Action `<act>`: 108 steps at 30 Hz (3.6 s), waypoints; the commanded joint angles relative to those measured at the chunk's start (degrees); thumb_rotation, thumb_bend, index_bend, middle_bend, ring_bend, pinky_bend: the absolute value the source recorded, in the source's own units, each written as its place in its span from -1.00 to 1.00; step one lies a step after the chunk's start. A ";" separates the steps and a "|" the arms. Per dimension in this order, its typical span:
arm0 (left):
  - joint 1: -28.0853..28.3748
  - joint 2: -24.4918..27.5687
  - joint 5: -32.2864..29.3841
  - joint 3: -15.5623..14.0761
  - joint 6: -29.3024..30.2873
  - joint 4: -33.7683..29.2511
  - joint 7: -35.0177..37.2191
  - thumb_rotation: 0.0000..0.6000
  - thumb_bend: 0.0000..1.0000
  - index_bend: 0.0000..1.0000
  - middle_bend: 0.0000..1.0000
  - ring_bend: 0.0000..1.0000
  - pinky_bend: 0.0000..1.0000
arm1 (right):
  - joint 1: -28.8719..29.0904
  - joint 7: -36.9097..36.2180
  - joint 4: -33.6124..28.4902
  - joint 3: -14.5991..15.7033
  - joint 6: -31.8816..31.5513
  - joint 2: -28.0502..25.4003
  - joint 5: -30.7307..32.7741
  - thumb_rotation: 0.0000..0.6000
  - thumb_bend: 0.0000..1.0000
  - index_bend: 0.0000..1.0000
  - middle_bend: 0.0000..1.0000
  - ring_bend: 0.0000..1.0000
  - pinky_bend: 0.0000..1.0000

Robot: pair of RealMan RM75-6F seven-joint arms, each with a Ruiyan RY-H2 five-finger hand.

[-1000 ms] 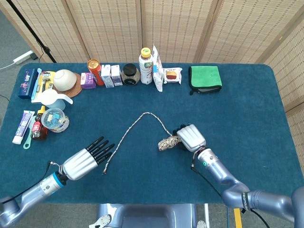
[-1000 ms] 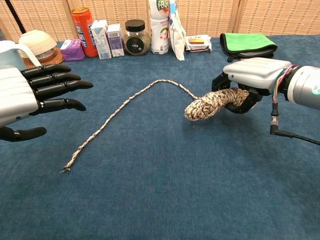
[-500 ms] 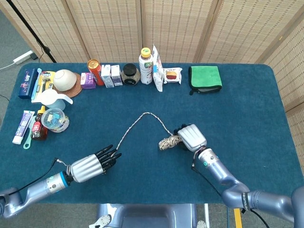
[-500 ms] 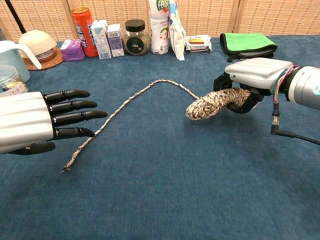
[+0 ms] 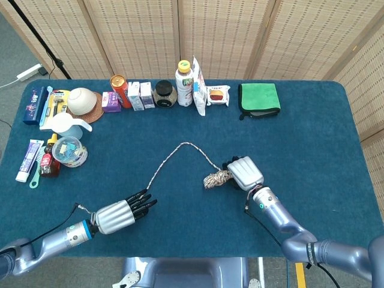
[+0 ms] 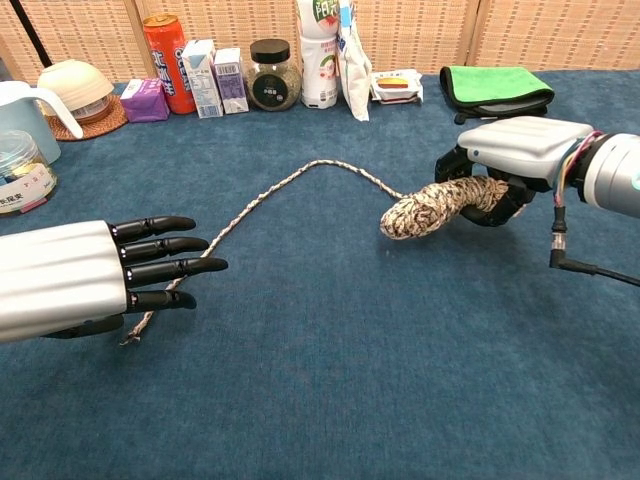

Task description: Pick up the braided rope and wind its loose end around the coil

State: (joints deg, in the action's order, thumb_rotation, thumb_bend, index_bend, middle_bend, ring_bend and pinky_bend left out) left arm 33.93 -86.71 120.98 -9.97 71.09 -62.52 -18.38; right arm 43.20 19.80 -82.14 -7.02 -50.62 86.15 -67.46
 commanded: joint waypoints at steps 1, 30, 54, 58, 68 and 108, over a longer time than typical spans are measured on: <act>0.23 -0.35 -0.02 -0.40 0.25 0.76 0.05 1.00 -0.32 -0.50 -1.00 -1.00 -1.00 | -0.01 0.05 0.15 0.10 0.07 -0.08 0.02 1.00 0.55 0.23 0.08 -0.32 -0.04; 2.11 -5.50 -1.84 -1.38 1.25 2.92 -1.13 1.00 -0.31 -0.23 -1.00 -1.00 -1.00 | -0.19 -3.10 -0.19 -0.27 1.16 -0.43 0.98 1.00 0.55 0.24 0.09 -0.32 -0.04; 1.03 -7.98 -2.14 -3.39 5.14 7.69 0.81 1.00 -0.31 0.15 -1.00 -1.00 -1.00 | -0.13 -3.37 0.08 -0.17 1.14 -0.31 0.78 1.00 0.58 0.25 0.10 -0.32 -0.04; 1.06 -8.21 -2.33 -3.42 5.48 7.93 1.13 1.00 -0.29 0.31 -1.00 -1.00 -1.00 | -0.18 -3.34 -0.22 -0.29 0.94 -0.46 0.90 1.00 0.58 0.25 0.10 -0.32 -0.04; 0.92 -7.68 -3.35 -2.57 7.91 7.47 2.37 1.00 -0.26 0.49 -1.00 -1.00 -1.00 | -0.36 -3.77 0.37 0.02 1.00 -0.14 0.73 1.00 0.58 0.25 0.10 -0.32 -0.04; 0.74 10.75 -6.93 5.71 18.19 -23.10 10.59 1.00 -0.26 0.56 -1.00 -1.00 -1.00 | 7.97 4.91 -8.29 -17.47 -12.50 8.51 36.07 1.00 0.70 0.31 0.24 -0.14 0.24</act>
State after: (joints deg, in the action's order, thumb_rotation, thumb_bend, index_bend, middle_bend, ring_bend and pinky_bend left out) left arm 34.61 -76.88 113.98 -4.67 89.11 -83.99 -8.31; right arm 50.02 23.34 -91.45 -23.40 -61.71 93.39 -33.07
